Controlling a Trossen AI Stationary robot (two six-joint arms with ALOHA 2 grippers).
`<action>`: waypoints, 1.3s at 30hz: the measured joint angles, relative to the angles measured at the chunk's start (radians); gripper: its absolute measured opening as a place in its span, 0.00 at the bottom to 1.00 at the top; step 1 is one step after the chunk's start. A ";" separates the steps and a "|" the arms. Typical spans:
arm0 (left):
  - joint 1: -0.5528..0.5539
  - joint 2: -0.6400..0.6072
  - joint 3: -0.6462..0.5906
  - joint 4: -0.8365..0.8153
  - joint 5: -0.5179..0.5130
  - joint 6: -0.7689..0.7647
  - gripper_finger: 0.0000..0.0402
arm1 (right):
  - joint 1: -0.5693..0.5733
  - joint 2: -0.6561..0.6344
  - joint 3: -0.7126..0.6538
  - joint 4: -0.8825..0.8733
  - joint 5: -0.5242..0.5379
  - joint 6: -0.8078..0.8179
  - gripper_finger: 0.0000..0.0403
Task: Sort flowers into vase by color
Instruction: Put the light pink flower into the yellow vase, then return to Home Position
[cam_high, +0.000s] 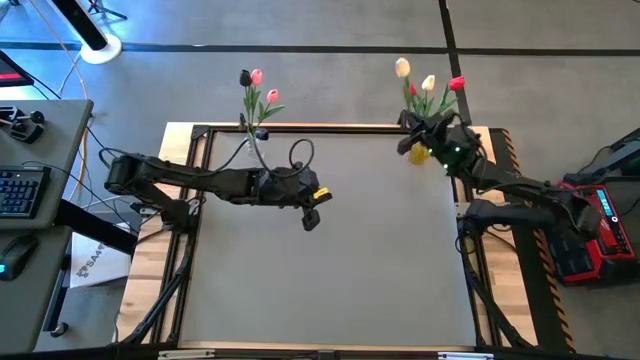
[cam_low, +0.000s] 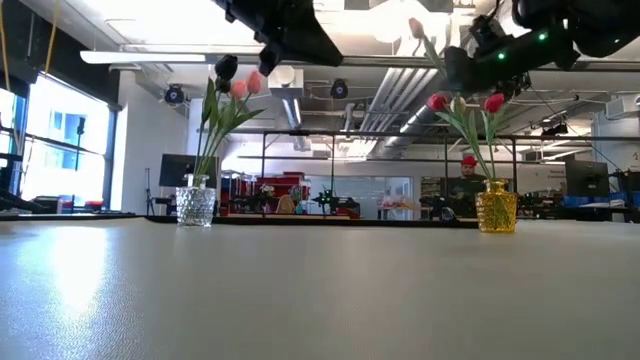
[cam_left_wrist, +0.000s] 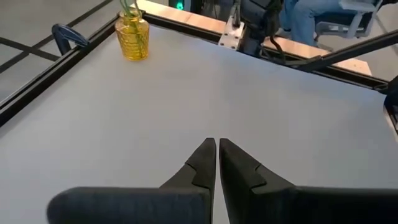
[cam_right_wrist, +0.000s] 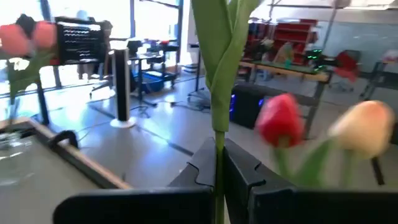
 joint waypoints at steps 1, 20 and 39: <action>0.000 -0.006 -0.004 0.000 -0.003 0.000 0.02 | -0.031 -0.005 0.000 0.000 -0.019 -0.004 0.00; 0.010 -0.010 -0.005 -0.028 -0.014 0.037 0.02 | -0.386 -0.004 -0.142 0.172 -0.291 0.000 0.00; 0.071 -0.010 -0.005 -0.028 -0.013 0.087 0.02 | -0.389 -0.032 -0.256 0.245 -0.297 0.140 0.26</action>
